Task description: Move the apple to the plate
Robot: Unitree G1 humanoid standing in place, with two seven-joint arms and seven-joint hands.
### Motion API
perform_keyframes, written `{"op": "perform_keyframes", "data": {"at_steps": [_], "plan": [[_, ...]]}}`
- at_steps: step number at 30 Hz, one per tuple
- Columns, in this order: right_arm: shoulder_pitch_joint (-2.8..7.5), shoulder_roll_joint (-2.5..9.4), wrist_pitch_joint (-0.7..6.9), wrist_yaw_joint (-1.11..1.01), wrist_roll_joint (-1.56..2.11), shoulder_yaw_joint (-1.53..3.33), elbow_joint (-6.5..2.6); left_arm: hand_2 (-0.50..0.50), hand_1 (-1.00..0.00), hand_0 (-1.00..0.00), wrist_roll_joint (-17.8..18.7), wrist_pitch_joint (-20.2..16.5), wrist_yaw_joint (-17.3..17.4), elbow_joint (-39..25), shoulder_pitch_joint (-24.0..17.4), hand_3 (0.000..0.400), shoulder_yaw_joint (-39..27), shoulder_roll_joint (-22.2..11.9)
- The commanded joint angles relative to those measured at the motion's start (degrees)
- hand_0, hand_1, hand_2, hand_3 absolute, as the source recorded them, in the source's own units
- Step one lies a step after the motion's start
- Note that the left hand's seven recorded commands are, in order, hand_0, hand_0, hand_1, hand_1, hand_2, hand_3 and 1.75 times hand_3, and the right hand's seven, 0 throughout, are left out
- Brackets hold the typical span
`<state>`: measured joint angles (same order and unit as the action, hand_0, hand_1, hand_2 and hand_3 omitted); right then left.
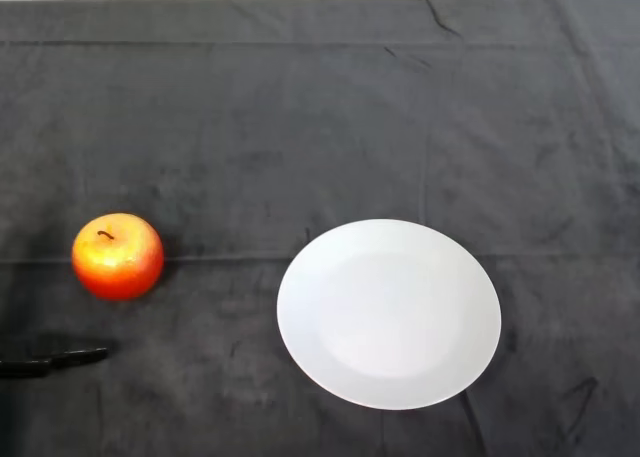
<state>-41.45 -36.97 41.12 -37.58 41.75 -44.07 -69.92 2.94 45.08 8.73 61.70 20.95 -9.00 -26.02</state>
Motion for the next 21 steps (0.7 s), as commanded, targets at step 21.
{"op": "perform_keyframes", "data": {"at_steps": [21], "plan": [[-0.49,-1.04,-0.25,-0.05,1.00,-0.87,0.50,0.00,0.00,0.00,-5.89,-2.44,-1.64,2.02,5.48,0.000,6.54,2.85]]}}
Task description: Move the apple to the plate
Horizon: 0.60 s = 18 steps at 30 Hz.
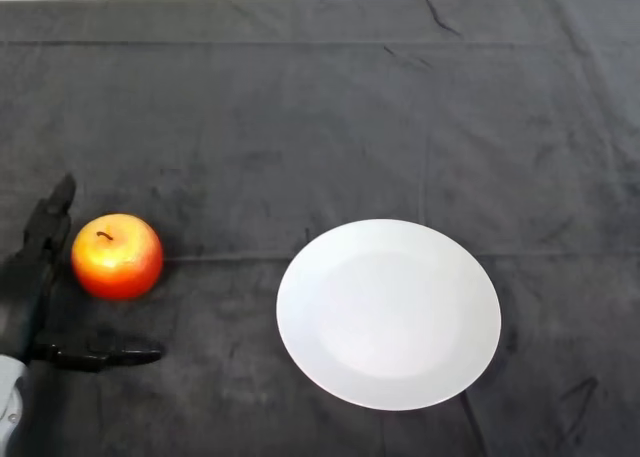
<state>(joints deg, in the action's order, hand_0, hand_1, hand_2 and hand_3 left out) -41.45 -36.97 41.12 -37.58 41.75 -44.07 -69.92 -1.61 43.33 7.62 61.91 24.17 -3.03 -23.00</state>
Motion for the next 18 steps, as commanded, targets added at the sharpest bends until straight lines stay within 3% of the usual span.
{"op": "perform_keyframes", "data": {"at_steps": [1,2,3,4,5,6,8,18], "plan": [[-0.49,-1.03,-0.25,-0.05,1.00,-0.87,0.50,-0.09,0.00,-0.19,-1.49,-0.78,-0.55,1.82,2.31,0.075,0.76,-0.02],[-0.49,-1.03,-0.24,-0.05,1.00,-0.87,0.50,-0.14,0.00,-0.28,-1.61,-0.85,-0.55,1.83,2.36,0.113,0.94,0.11],[-0.49,-1.03,-0.24,-0.05,1.01,-0.87,0.50,-0.14,0.00,-0.28,-1.69,-0.92,-0.46,1.84,2.42,0.113,1.11,0.21],[-0.49,-1.03,-0.24,-0.05,1.01,-0.87,0.50,-0.42,0.00,-0.85,-1.74,-0.99,-0.33,1.82,2.46,0.339,1.25,0.28],[-0.49,-1.03,-0.24,-0.04,1.01,-0.87,0.51,-0.38,-0.20,-0.96,-1.82,-1.08,-0.31,1.75,2.48,0.383,1.41,0.41],[-0.49,-1.03,-0.24,-0.04,1.01,-0.87,0.51,-0.23,-0.54,-1.00,-1.92,-1.14,-0.28,1.69,2.49,0.400,1.60,0.57],[-0.48,-1.03,-0.24,-0.04,1.01,-0.87,0.51,-0.07,-0.85,-1.00,-2.00,-1.11,-0.06,1.62,2.42,0.400,1.89,0.76],[-0.48,-1.02,-0.24,-0.03,1.02,-0.88,0.53,-0.03,-0.95,-1.00,-1.44,-1.33,2.31,1.11,2.28,0.400,2.64,0.62]]}}
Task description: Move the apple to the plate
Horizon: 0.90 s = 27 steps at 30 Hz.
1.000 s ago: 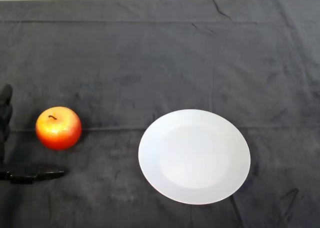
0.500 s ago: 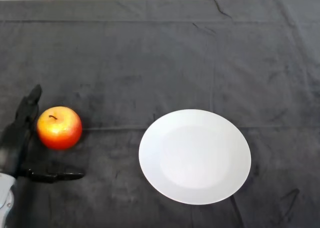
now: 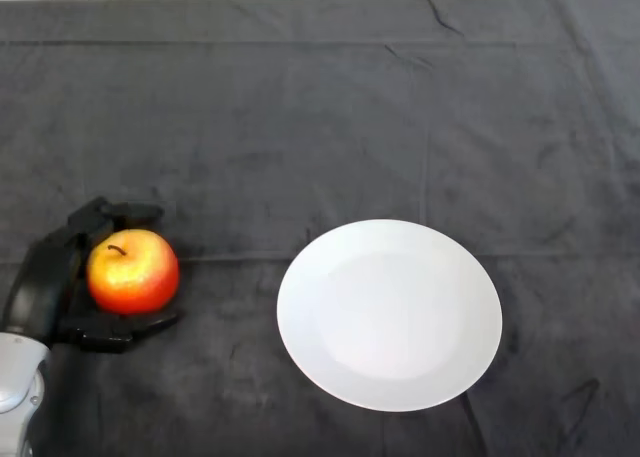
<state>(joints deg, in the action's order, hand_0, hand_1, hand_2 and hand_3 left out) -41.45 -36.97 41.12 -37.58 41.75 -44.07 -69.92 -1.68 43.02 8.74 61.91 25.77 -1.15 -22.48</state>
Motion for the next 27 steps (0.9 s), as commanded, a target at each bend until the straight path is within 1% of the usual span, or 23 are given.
{"op": "perform_keyframes", "data": {"at_steps": [1,5,8,14,19,27], "plan": [[-0.48,-1.02,-0.23,-0.03,1.02,-0.88,0.53,-0.03,-0.95,-1.00,-1.29,-1.17,1.39,0.96,0.77,0.400,0.80,0.03],[-0.47,-1.02,-0.23,-0.02,1.02,-0.88,0.54,-0.02,-0.97,-1.00,-1.12,-2.11,1.72,-0.45,1.23,0.400,0.94,-0.17],[-0.47,-1.01,-0.24,-0.02,1.03,-0.88,0.55,0.00,-0.99,-1.00,-1.20,-2.81,1.09,-2.82,1.15,0.400,1.16,0.05],[-0.44,-0.97,-0.25,0.01,1.03,-0.87,0.61,0.00,-1.00,-1.00,-1.61,-3.06,-1.50,-8.85,-0.24,0.400,2.09,1.86],[-0.41,-0.93,-0.26,0.04,1.04,-0.87,0.69,0.00,-1.00,-1.00,-2.14,-2.50,-4.11,-13.51,-1.55,0.400,3.77,3.92],[-0.36,-0.88,-0.28,0.09,1.05,-0.86,0.82,0.00,-1.00,-1.00,-2.83,-0.73,-7.59,-16.81,-2.57,0.400,7.99,5.78]]}}
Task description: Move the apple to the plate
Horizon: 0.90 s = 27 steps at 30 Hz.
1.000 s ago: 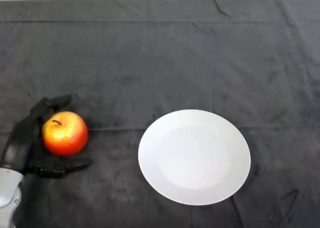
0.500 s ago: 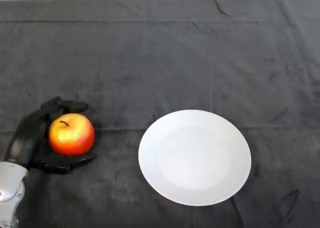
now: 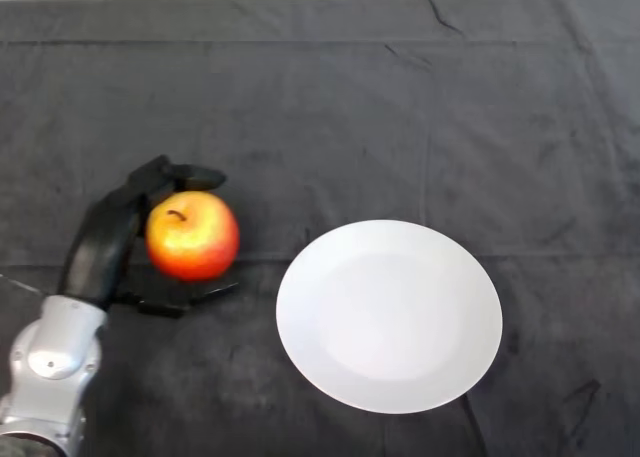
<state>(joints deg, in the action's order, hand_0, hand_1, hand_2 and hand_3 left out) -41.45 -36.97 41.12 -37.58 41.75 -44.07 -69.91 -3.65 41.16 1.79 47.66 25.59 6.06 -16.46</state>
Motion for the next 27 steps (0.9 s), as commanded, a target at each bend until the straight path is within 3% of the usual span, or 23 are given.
{"op": "perform_keyframes", "data": {"at_steps": [1,14,27], "plan": [[-0.35,-0.87,-0.28,0.10,1.05,-0.86,0.84,0.00,-1.00,-1.00,-0.84,1.09,-0.97,-3.05,-2.45,0.400,1.48,-0.13],[-0.29,-0.81,-0.28,0.17,1.08,-0.85,1.00,0.00,-1.00,-1.00,-0.62,-0.21,-4.87,-7.55,-3.02,0.400,10.24,0.48],[-0.26,-0.78,-0.27,0.22,1.12,-0.85,1.08,0.00,-1.00,-1.00,0.62,-0.62,-6.72,-7.95,-2.35,0.400,17.25,0.14]]}}
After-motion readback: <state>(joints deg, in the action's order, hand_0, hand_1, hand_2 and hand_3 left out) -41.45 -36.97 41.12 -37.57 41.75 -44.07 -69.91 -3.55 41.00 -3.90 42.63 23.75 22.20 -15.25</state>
